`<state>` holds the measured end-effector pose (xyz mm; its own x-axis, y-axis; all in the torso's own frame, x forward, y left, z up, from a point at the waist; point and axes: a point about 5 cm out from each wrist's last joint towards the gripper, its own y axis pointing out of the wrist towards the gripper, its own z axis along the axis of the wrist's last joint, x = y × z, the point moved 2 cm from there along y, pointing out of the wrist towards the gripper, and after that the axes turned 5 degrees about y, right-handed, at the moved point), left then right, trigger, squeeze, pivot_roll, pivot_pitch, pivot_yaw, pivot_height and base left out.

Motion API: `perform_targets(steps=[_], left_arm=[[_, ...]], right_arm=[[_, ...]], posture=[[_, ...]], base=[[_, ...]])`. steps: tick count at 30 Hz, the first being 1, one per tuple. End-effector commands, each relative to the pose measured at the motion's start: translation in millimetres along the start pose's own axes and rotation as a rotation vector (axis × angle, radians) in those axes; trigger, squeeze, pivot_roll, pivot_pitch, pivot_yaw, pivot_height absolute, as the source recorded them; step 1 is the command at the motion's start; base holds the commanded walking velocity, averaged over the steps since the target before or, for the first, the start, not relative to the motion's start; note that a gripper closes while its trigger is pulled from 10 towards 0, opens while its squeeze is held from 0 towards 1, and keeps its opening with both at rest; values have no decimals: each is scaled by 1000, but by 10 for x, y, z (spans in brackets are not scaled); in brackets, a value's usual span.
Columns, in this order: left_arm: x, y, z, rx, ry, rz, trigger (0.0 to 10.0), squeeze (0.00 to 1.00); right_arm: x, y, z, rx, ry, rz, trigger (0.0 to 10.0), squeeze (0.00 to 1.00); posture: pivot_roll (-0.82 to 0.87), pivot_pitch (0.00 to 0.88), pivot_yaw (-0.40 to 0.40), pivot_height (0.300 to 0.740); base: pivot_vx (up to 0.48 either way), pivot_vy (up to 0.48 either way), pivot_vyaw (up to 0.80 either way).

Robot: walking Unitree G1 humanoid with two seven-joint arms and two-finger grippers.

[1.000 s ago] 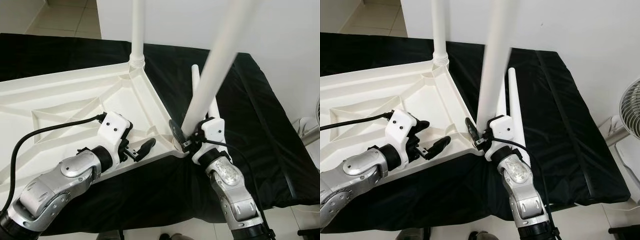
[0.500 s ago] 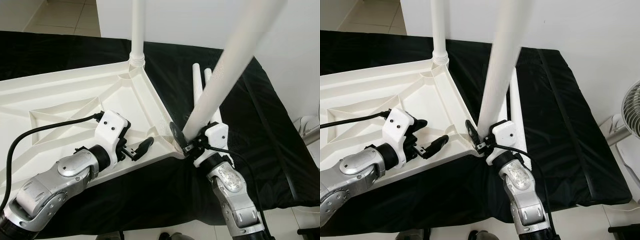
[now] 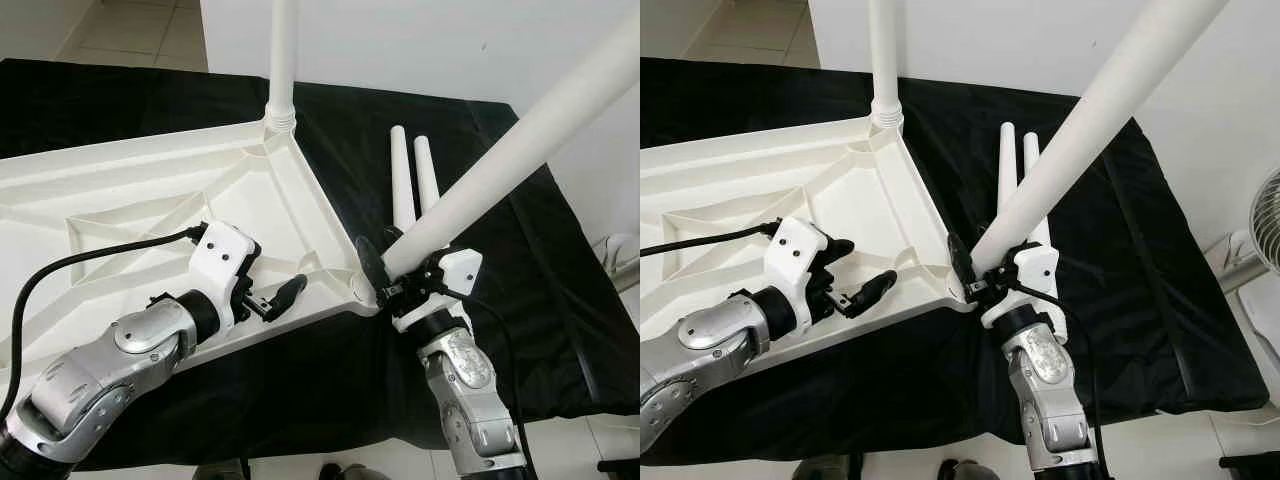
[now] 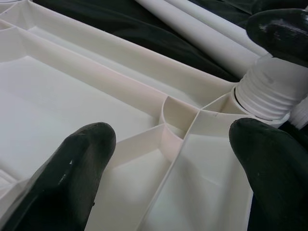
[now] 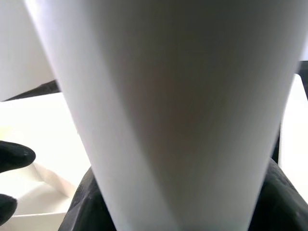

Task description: Building children table

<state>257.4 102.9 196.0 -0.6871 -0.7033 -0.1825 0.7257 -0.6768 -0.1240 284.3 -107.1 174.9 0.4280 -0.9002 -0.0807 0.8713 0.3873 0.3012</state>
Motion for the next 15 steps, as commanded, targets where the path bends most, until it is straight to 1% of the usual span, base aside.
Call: perform_targets(steps=[1, 3, 4, 5, 7, 10, 15], left_arm=[[189, -43, 35, 21, 6, -241, 10000, 0], [189, -45, 35, 20, 6, -241, 10000, 0], [189, -45, 35, 20, 6, -241, 10000, 0], [189, -45, 35, 20, 6, -241, 10000, 0], [186, -41, 37, 20, 6, -240, 10000, 0], [185, -39, 39, 21, 7, -240, 10000, 0], [186, -40, 44, 23, 8, -240, 10000, 0]], right_arm=[[159, -122, -303, -176, -11, -86, 10000, 0], [167, -80, -336, -231, -53, -70, 10000, 0], [169, -66, -351, -253, -60, -59, 10000, 0], [169, -66, -351, -253, -60, -59, 10000, 0], [176, 7, -321, -262, -83, -21, 10000, 0], [176, 42, -305, -269, -91, -3, 10000, 0], [162, 94, -300, -295, -71, 21, 10000, 0]], posture=[[136, 222, -80, 740], [136, 222, -80, 740], [136, 222, -80, 740], [136, 222, -80, 740], [138, 220, -81, 740], [138, 220, -81, 740], [140, 219, -84, 740]], base=[[0, 0, 0], [0, 0, 0], [0, 0, 0], [0, 0, 0], [0, 0, 0], [0, 0, 0], [0, 0, 0]])
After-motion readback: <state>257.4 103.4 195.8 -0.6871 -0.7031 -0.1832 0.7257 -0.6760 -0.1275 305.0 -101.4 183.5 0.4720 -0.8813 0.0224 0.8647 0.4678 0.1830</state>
